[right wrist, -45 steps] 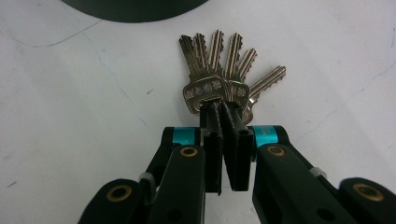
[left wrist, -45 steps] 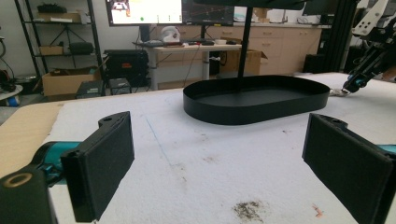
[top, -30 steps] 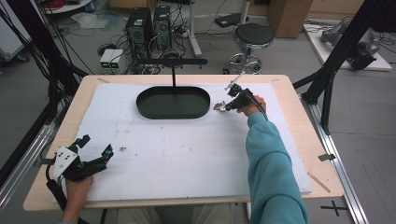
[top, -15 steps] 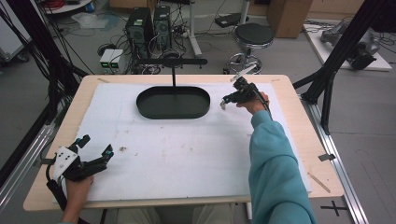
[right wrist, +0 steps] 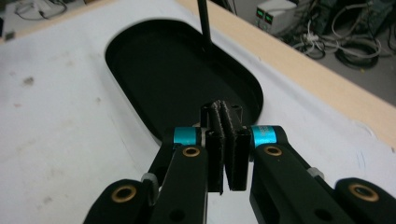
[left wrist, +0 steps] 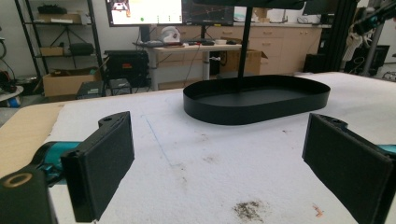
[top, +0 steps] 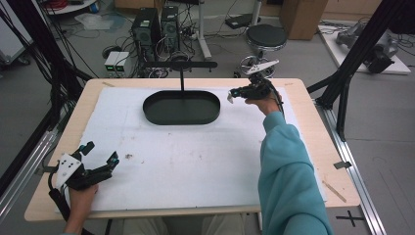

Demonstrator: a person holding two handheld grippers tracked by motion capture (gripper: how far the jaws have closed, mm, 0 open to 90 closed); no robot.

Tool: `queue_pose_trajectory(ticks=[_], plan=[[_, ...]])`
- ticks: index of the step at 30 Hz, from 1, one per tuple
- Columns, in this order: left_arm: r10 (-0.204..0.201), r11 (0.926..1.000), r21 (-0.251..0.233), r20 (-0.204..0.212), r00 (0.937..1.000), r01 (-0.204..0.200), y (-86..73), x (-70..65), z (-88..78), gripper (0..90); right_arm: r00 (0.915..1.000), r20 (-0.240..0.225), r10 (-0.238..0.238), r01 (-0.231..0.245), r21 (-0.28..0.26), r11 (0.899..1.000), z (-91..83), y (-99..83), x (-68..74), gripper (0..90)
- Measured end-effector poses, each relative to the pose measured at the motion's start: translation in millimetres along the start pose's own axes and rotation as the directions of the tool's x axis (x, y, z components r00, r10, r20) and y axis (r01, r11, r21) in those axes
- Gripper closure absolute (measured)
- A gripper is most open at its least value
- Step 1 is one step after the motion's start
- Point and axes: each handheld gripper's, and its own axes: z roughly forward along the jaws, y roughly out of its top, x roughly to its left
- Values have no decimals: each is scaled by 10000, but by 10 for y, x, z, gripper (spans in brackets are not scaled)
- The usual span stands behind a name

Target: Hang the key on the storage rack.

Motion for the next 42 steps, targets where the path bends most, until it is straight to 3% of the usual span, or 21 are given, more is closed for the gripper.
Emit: queue_pose_trajectory(ticks=[7,8,14,15,16,19,30,42], plan=[[-4,10000,-26,-5,10000,4,0,0,1,94,9984,-388,-418,395,-577,9976,-4,319,110,886],[6,10000,-13,16,10000,-6,-1,2,-1,94,9972,-385,-641,614,-680,9958,1,353,117,886],[-80,9999,-60,-3,10000,80,-1,1,2,94,9961,-518,-708,664,-823,9944,12,503,156,886],[-72,10000,-58,-4,10000,72,-1,2,2,94,9968,-582,-546,508,-642,9966,3,541,177,886],[-85,10000,-52,-2,10000,85,-1,2,3,94,9957,-531,-758,718,-741,9947,4,562,179,886],[-47,10000,-48,6,10000,47,-1,2,2,94,9950,-615,-788,734,-850,9937,-3,643,210,886],[-34,10000,-31,9,10000,34,0,2,-1,94,9918,-727,-1047,993,-752,9922,39,828,270,886],[-68,10000,-43,1,10000,68,0,2,1,94,9948,-524,-874,849,-476,9952,191,872,267,885]])
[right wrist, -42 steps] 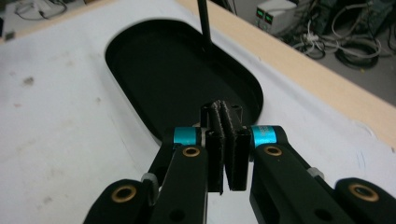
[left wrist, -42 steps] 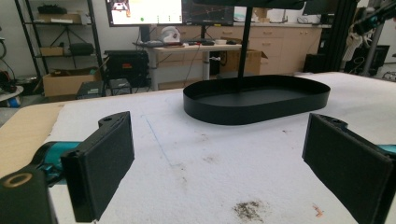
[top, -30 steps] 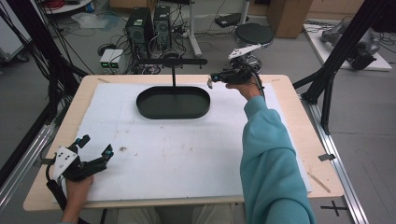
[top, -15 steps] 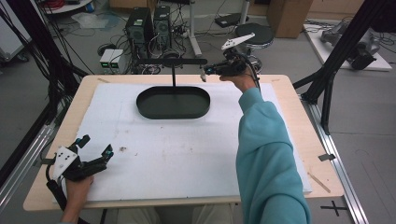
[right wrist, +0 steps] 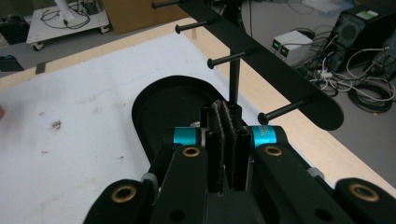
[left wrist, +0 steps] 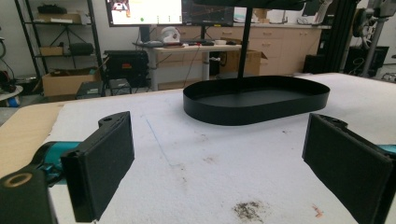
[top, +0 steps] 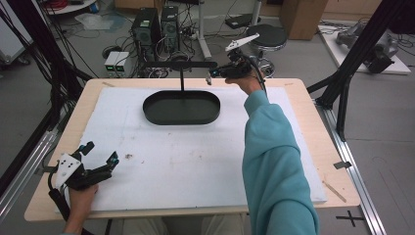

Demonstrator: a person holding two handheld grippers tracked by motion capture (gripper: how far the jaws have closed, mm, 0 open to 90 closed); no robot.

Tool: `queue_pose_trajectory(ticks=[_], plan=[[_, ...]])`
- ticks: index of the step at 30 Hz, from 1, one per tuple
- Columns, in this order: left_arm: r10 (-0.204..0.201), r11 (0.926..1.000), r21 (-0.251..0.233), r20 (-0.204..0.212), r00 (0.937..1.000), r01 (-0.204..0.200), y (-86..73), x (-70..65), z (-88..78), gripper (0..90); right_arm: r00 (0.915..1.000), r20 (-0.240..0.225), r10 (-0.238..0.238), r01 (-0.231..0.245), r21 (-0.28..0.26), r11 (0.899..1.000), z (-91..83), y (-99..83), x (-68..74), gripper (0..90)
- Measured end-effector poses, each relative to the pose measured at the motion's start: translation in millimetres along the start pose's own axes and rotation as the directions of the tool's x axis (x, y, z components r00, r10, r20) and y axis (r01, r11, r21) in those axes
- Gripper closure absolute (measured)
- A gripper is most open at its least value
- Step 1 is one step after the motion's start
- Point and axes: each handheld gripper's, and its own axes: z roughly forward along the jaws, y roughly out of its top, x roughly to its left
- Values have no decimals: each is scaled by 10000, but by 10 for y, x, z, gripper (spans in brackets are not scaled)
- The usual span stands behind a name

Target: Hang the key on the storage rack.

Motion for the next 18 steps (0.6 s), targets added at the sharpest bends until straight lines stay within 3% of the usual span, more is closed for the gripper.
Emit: queue_pose_trajectory(ticks=[18], plan=[[0,10000,49,-5,10000,0,1,3,2,94,9975,617,359,-365,90,9993,111,-47,-88,885]])
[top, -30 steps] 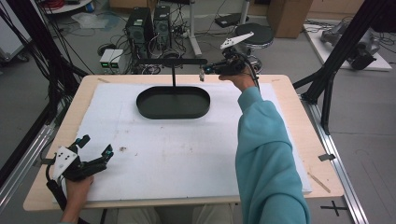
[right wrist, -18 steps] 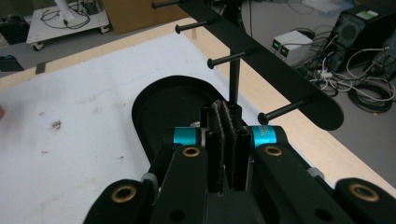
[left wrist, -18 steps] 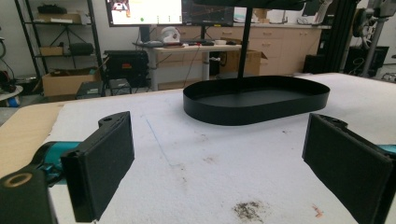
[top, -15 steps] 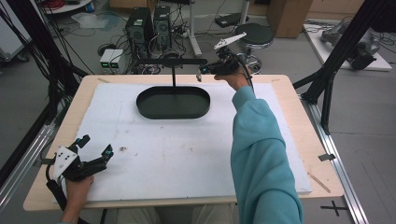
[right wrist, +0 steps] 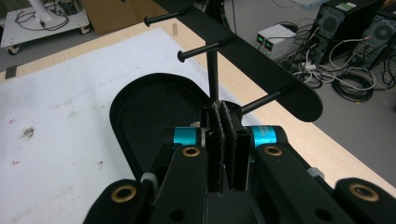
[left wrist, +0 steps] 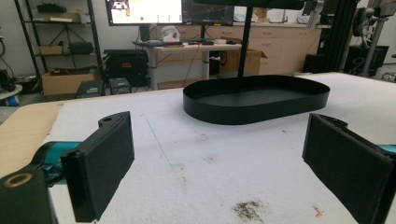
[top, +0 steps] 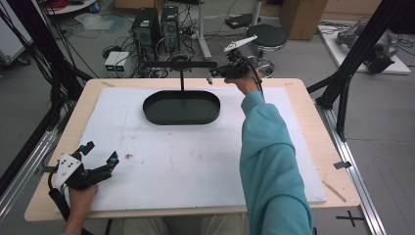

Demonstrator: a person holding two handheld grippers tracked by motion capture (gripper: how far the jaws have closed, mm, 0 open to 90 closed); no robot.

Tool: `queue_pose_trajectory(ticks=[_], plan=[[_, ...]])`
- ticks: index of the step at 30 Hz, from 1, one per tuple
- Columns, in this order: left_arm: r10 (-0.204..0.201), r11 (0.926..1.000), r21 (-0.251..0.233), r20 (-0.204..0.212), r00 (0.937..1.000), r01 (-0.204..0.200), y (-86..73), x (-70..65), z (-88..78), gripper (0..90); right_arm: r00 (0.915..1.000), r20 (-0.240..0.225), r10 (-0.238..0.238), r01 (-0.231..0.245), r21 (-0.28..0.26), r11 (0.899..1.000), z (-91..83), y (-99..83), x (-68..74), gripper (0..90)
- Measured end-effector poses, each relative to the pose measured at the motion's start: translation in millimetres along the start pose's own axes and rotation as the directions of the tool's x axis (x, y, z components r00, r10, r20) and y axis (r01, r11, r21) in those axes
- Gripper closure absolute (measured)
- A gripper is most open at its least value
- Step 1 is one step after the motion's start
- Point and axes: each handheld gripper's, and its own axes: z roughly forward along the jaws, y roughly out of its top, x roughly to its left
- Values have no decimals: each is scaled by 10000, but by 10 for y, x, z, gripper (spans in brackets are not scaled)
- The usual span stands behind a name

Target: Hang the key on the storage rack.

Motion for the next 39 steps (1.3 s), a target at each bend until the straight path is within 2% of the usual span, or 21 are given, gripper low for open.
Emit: queue_pose_trajectory(ticks=[12,39], plan=[[4,10000,5,7,10000,-4,0,-1,0,94,10000,67,49,-49,-23,10000,11,-11,-16,885],[-12,10000,7,2,10000,12,0,-1,0,94,9983,576,19,-22,39,10000,42,-10,-14,885]])
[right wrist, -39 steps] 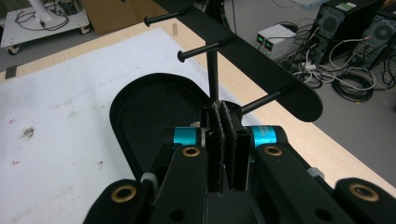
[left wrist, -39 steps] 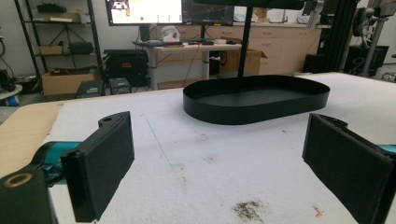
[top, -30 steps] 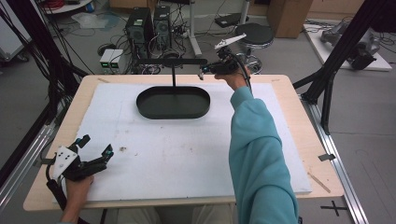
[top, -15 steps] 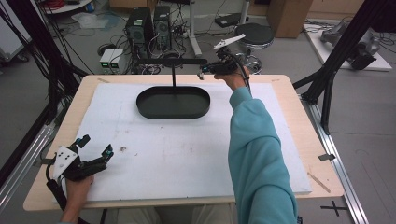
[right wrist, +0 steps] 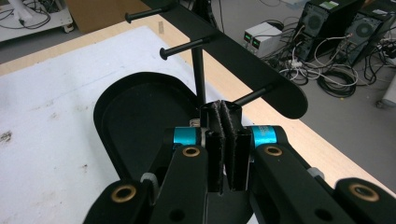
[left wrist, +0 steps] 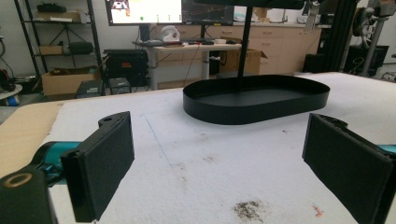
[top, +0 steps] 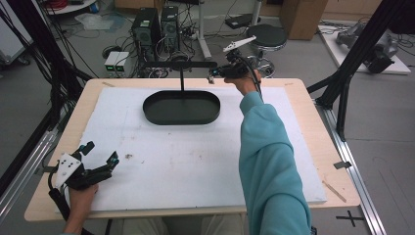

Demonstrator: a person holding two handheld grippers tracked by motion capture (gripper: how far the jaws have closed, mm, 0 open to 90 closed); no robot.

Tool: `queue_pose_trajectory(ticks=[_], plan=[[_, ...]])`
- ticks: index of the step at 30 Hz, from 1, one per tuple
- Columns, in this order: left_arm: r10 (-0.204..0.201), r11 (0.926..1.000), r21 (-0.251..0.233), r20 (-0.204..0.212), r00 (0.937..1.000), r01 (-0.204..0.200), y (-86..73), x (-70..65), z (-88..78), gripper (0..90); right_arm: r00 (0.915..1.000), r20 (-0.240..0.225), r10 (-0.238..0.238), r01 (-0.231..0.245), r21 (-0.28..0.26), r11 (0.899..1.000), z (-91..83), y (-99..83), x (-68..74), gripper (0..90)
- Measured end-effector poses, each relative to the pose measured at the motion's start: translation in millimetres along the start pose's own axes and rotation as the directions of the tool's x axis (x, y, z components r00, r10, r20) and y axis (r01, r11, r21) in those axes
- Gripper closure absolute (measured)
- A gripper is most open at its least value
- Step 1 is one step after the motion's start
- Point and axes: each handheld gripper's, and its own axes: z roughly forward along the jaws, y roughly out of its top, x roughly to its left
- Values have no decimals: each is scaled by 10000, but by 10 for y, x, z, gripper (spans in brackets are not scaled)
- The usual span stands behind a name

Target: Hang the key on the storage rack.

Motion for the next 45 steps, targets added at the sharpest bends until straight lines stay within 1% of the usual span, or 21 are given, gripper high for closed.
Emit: queue_pose_trajectory(ticks=[10,15,20,21,26,30,31,32,33,34,35,36,37,38,41,43,45], plan=[[0,10000,11,7,10000,0,0,0,1,94,10000,53,2,-1,-70,10000,-5,-2,-12,884],[2,10000,9,4,10000,-2,0,1,0,94,9999,117,84,-83,-102,9999,-5,-6,-20,885],[13,10000,6,1,10000,-13,0,1,0,94,9999,128,-66,69,-224,9997,7,-7,-34,884],[26,10000,16,-5,10000,-26,1,2,-2,94,9999,125,1,1,-206,9998,5,-8,-32,884],[12,10000,15,-1,10000,-12,0,2,-1,94,9998,137,-145,149,-346,9993,12,-18,-69,883],[1,10000,14,-3,10000,-1,0,2,-1,94,9999,110,-44,49,-480,9988,4,-37,-113,881],[-10,10000,7,-2,10000,10,0,1,1,94,9999,144,-86,93,-505,9987,5,-39,-123,879],[-30,10000,-1,0,10000,30,0,-1,3,94,9999,112,22,-17,-470,9989,3,-44,-124,879],[-14,10000,12,-4,10000,14,0,1,2,94,9999,100,-58,64,-556,9984,11,-48,-137,876],[-29,10000,9,5,10000,29,0,-2,3,94,9999,125,39,-33,-524,9986,13,-51,-138,875],[-30,10000,-6,13,10000,30,0,-2,4,94,9998,176,-31,40,-558,9984,23,-56,-151,873],[-29,10000,-8,11,10000,29,0,-3,4,94,9999,112,9,-3,-547,9985,29,-59,-153,872],[-26,10000,-12,7,10000,26,-1,-3,4,94,9999,146,86,-78,-538,9985,34,-64,-156,870],[-16,10000,-7,13,10000,16,0,-3,3,94,9999,159,42,-31,-625,9980,41,-68,-168,882],[54,10000,33,16,10000,-54,0,0,0,94,9993,251,282,-259,-889,9957,11,-75,-196,881],[64,10000,62,4,10000,-64,1,1,1,94,9992,251,311,-291,-789,9965,-16,-81,-206,873],[50,10000,52,0,10000,-50,1,-1,3,94,9991,251,354,-334,-767,9965,-45,-83,-206,844]])
